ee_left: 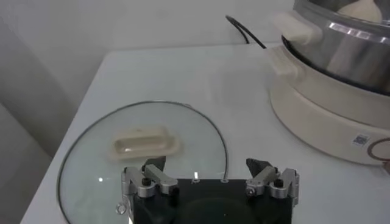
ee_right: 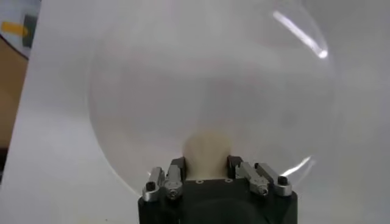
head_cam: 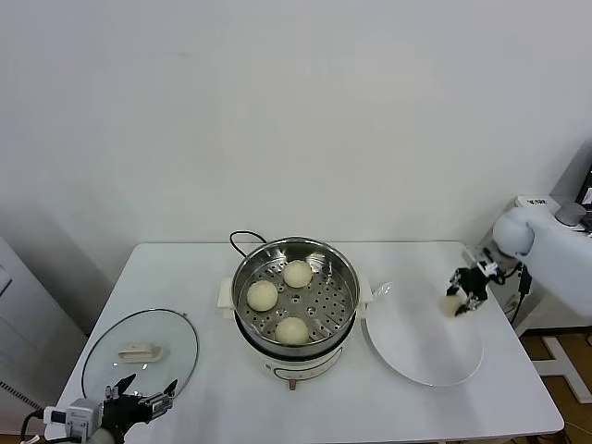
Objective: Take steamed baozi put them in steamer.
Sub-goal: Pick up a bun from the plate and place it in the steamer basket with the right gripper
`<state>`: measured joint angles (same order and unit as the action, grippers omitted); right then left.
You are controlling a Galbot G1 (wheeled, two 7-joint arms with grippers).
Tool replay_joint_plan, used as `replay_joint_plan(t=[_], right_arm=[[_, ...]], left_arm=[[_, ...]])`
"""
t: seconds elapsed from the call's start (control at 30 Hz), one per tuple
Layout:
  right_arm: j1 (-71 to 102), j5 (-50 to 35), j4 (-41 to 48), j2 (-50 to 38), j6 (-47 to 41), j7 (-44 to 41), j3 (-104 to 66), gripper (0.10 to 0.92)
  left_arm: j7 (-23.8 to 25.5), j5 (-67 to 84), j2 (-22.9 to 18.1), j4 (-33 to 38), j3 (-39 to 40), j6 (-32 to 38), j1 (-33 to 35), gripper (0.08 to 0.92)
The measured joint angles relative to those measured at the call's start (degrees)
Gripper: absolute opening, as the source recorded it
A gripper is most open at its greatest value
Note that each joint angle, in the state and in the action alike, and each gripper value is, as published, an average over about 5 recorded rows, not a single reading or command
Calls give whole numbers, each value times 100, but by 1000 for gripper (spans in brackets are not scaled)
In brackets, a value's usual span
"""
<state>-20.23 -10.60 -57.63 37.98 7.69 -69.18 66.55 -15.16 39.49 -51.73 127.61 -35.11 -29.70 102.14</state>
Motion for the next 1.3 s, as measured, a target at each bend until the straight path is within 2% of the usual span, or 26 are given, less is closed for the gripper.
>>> replay_joint_plan(t=[0.4,0.77,1.0,1.3], right_arm=[[-2165,-1883,-1178,389,-1279,248,1755,473],[-3017,-3310,-1748,1154,-2174,805,2526,475],[-3132,-3928,-2140,1505,-2667,1280,2735,470],[-2973,-4307,-2507,1719,-3125,1850,2843,471]], left_arm=[[-10,-31,-25,65,22,-20,-2,823],[-13,-36,-30,102,31,-22,0,823],[-12,-33,-16,102,38,-17,-15,823],[-12,-33,-40,102,36,-5,-1,823]])
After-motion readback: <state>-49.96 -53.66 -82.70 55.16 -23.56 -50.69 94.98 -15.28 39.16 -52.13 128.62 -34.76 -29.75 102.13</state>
